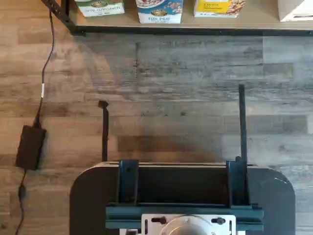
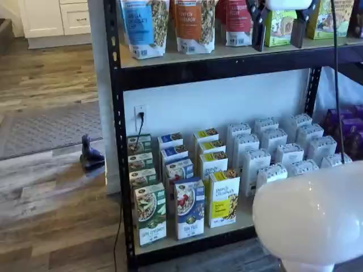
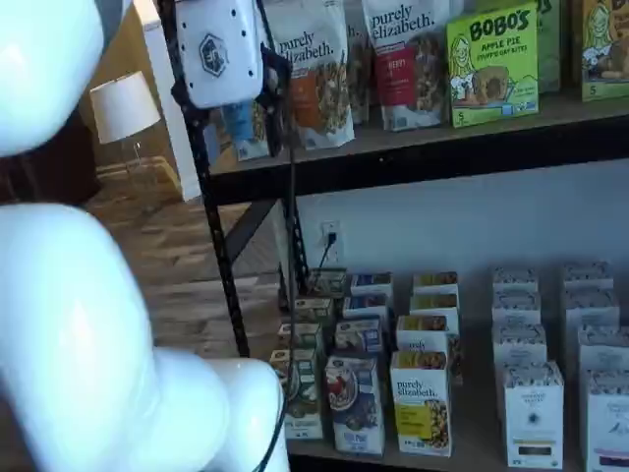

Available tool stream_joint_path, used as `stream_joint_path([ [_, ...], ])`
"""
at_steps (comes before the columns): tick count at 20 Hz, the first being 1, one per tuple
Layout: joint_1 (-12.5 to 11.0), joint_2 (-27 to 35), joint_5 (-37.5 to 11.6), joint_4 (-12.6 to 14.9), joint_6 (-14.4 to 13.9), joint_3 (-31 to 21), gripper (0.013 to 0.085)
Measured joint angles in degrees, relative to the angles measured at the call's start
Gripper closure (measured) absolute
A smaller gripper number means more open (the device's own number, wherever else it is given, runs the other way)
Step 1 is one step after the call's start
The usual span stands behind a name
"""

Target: Pick up the blue and white box that is on the bottom shelf, the second box from the left

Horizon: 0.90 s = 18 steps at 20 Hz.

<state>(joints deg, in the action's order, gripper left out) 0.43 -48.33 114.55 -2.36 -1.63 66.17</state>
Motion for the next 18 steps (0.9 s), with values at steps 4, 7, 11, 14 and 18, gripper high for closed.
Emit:
stream_joint_path([
  [4,-2.69,-1.45,-2.29,-2.87,1.58,-1.28,0.013],
  [7,-2.97,-1.67,-2.57,-3.01,1.85,-1.51,0.013],
  [11,-2.05,-2.25,-3.87,-2.34,1.31,-2.98,0.013],
  [14,-1.27,-2.77,-5.49,-1.92,0.76,-4.92,0.013],
  [18,0.95,-3.96,-9.44,0.49,-0.61,-9.05,0.013],
])
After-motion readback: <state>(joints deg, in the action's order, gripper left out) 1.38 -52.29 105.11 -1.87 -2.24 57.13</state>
